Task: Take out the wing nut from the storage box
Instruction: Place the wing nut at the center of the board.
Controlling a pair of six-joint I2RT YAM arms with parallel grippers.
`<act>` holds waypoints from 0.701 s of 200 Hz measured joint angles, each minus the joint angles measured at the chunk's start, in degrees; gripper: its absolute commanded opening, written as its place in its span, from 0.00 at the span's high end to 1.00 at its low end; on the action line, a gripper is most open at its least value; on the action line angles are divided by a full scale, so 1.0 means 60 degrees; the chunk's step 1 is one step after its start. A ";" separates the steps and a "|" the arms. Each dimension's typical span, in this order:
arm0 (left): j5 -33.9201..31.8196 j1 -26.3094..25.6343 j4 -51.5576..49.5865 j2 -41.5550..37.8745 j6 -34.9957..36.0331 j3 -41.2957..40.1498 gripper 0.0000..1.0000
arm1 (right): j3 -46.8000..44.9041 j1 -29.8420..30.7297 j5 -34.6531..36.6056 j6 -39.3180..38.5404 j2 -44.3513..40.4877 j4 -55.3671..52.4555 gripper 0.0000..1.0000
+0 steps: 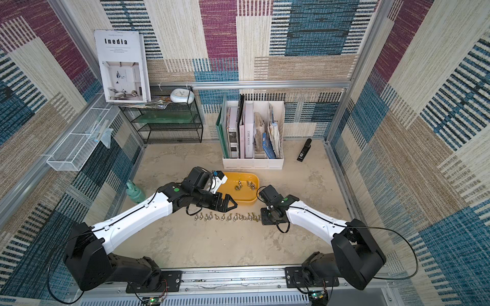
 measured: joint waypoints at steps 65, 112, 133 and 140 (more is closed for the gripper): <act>-0.0149 -0.0040 -0.0124 -0.0098 -0.0106 0.0000 0.01 | -0.0248 0.0000 -0.0073 -0.0004 0.0452 0.0576 0.88; -0.0248 -0.0040 -0.0200 -0.0087 -0.0102 0.0000 0.01 | -0.0066 0.0007 -0.0029 -0.0018 0.0339 0.0448 0.68; -0.0350 -0.0040 -0.0237 0.0015 -0.0091 0.0076 0.01 | 0.0426 0.0007 0.0113 -0.0091 0.0127 0.0215 0.61; -0.0433 -0.0040 -0.0248 0.0033 -0.0084 0.0109 0.01 | 0.0678 0.0007 0.0193 -0.0138 0.0106 0.0106 0.61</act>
